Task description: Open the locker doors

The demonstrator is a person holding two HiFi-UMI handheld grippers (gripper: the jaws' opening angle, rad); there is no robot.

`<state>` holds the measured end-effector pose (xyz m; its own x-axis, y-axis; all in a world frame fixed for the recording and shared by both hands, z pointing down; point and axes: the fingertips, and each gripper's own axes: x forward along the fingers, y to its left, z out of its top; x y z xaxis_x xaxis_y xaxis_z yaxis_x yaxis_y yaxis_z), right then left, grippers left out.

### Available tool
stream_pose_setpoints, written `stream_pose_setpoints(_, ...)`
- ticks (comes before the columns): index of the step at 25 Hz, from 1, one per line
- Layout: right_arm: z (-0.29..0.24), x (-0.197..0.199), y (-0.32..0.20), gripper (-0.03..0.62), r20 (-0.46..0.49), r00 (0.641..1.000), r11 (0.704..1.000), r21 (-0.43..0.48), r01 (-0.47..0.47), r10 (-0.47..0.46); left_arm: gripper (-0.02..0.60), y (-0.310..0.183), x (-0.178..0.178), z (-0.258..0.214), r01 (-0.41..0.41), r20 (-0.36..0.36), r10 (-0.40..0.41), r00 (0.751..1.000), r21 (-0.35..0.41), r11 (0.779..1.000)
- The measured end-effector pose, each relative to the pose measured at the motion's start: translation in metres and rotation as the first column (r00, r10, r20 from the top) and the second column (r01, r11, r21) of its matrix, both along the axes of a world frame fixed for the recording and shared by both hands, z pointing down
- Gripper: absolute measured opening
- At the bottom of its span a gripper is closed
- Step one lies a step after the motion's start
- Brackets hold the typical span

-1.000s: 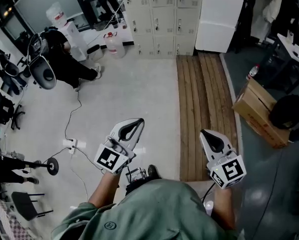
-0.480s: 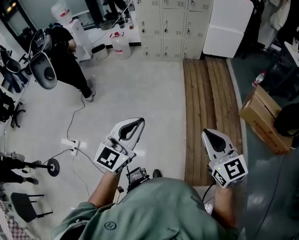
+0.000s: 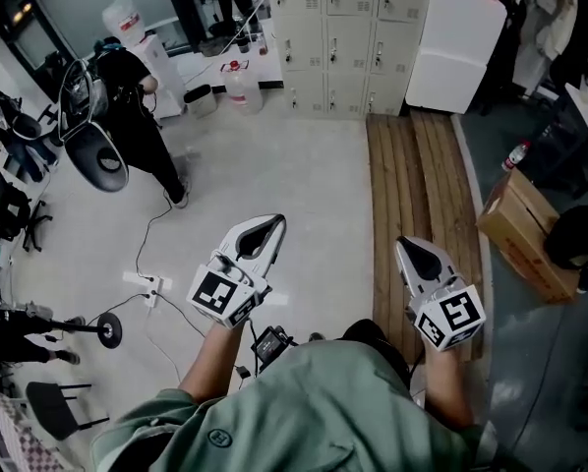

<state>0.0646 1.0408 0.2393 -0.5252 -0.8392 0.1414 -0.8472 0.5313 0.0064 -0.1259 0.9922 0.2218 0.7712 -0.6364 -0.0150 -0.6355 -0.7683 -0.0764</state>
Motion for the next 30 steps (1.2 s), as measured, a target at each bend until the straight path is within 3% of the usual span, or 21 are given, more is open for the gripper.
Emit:
stream_pose_setpoints(5,-0.002,-0.013,-0.037,0.002,-0.019,0.999,0.999,0.012,0.033,-0.033,-0.002,-0.024,0.002,0.008,0.009,0.008,-0.008,1.0,-0.027,1.0)
stream_pose_setpoints(12,0.005,0.003,-0.101,0.002,-0.016,0.997,0.997,0.003,0.071,-0.071,-0.002,-0.083,0.021,0.014,0.042,0.016,-0.042,0.999,-0.045,0.998)
stream_pose_setpoints(16,0.014,0.028,-0.136,0.002,-0.016,0.996,0.996,0.011,0.092,-0.092,-0.002,-0.116,0.05,0.016,0.042,0.099,-0.04,0.994,-0.02,0.999)
stream_pose_setpoints(24,0.017,0.087,-0.204,0.002,-0.022,0.99,0.99,0.013,0.142,-0.142,-0.002,-0.18,0.099,0.012,0.102,0.087,-0.102,0.991,-0.006,0.995)
stream_pose_setpoints(30,0.018,0.112,-0.24,0.002,0.007,0.989,0.989,0.014,0.145,-0.145,-0.002,-0.215,0.12,0.01,0.131,0.139,-0.128,0.982,-0.009,0.991)
